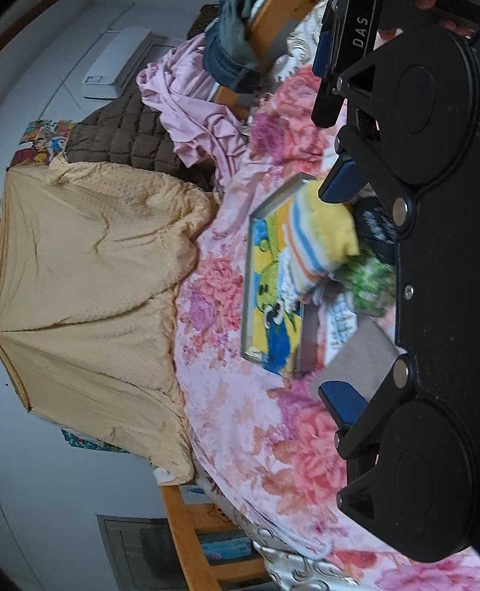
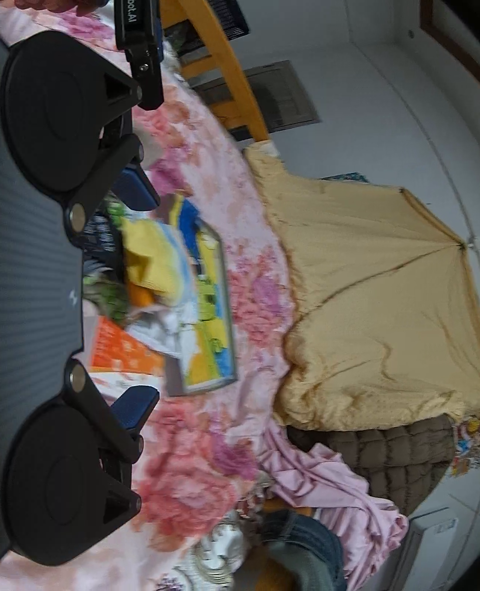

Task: Organize soft objects
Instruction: 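Move both grippers back toward the remaining pile of items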

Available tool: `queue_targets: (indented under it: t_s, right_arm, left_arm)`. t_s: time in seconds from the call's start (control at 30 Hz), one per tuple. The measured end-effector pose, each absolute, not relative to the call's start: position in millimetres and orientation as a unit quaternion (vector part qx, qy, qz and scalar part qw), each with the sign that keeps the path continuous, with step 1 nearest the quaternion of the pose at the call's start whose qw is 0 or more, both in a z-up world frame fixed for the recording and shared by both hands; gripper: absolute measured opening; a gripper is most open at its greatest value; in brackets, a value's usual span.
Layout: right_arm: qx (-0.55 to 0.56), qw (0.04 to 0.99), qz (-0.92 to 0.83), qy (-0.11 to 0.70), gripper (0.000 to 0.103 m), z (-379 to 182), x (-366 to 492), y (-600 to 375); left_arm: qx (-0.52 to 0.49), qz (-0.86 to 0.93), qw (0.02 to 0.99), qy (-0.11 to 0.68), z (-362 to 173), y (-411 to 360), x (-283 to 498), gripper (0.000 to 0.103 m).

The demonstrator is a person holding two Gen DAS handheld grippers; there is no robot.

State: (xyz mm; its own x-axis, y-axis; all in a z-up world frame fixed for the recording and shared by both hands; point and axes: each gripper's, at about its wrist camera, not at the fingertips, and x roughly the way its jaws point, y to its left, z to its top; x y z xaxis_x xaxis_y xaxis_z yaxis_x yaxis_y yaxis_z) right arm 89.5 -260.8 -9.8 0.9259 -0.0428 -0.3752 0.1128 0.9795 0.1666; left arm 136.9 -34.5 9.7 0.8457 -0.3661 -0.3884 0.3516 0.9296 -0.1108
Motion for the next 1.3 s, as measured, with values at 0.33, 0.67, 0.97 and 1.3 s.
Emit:
queue_targets:
  t_s: [0.33,0.67,0.97,1.3]
  right_arm:
    - [0.098,0.964,-0.024,0.247,0.103,-35.1,77.4,-239.4]
    - [0.085,0.957,-0.029,0.277,0.103,-42.3,86.9,-235.1]
    - [0.082,0.948,-0.024,0.307,0.103,-49.6,94.1,-235.2]
    - [0.075,0.944,-0.009,0.321,0.103,-53.3,100.6,-231.2]
  left_arm:
    - [-0.008,-0.175,0.953,0.249,-29.3,-12.8,124.8,0.102]
    - [-0.006,-0.161,0.951,0.265,-46.4,-5.5,122.9,0.102]
    - [-0.006,-0.137,0.950,0.281,-54.9,4.3,131.3,0.102]
    - [-0.011,-0.135,0.947,0.292,-61.2,10.8,136.5,0.102]
